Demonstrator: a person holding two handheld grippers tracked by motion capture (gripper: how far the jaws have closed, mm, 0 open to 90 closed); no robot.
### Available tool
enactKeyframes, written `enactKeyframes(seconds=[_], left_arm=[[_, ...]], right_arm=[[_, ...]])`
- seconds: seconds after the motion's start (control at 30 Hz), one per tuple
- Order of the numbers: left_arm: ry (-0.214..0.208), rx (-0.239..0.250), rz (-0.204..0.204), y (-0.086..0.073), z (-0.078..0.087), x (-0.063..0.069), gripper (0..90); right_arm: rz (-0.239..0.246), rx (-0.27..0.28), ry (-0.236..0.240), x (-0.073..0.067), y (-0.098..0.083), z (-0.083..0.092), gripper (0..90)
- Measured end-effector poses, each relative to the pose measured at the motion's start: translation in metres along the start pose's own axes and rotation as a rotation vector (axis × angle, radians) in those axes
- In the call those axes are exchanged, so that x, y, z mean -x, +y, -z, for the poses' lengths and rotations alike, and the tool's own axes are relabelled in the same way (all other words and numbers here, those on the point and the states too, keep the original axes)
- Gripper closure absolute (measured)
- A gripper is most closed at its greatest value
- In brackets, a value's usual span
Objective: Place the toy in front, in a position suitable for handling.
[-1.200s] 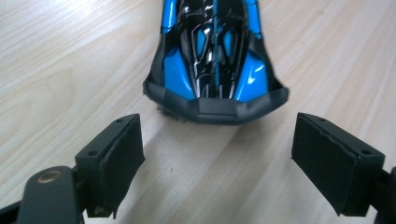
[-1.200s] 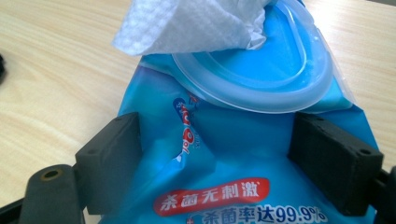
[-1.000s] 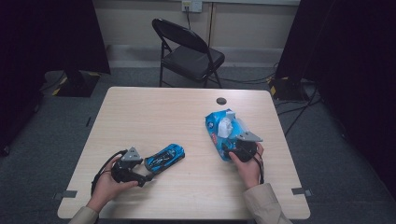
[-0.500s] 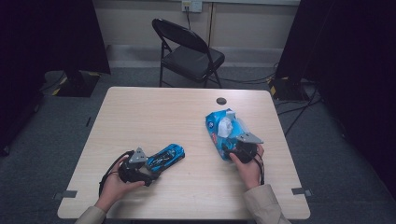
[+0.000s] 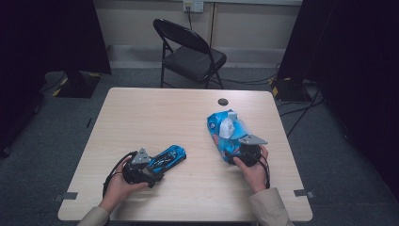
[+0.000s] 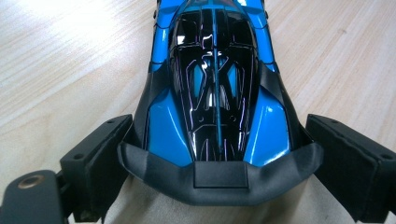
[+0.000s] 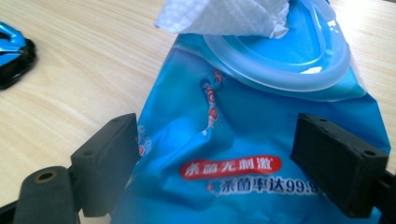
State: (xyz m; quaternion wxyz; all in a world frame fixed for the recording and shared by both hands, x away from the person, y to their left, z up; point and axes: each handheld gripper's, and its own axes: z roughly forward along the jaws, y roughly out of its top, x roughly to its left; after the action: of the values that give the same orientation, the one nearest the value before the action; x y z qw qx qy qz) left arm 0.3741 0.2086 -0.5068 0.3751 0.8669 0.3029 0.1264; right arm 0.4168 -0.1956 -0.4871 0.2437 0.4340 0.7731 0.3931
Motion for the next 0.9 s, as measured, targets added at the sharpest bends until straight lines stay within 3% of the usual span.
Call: enactKeyframes(seconds=[0.13, 0.3, 0.5, 0.63, 0.9], left_arm=[[0.003, 0.0, 0.001, 0.001, -0.001, 0.0, 9.5], [0.012, -0.003, 0.011, 0.002, -0.003, 0.0, 8.3], [0.012, -0.005, 0.022, 0.004, -0.004, -0.001, 8.0], [0.004, 0.024, 0.008, 0.004, -0.003, -0.003, 21.2], [0.004, 0.03, 0.007, 0.004, -0.004, -0.002, 23.9]], right_arm=[[-0.003, -0.011, 0.022, 0.002, 0.0, 0.008, 14.5], [-0.045, -0.002, 0.044, 0.003, 0.001, 0.015, 14.6], [-0.033, -0.011, 0.054, 0.001, 0.003, 0.014, 14.6], [-0.026, -0.014, 0.058, -0.001, 0.003, 0.013, 14.7], [-0.021, -0.013, 0.066, -0.002, 0.004, 0.014, 14.8]])
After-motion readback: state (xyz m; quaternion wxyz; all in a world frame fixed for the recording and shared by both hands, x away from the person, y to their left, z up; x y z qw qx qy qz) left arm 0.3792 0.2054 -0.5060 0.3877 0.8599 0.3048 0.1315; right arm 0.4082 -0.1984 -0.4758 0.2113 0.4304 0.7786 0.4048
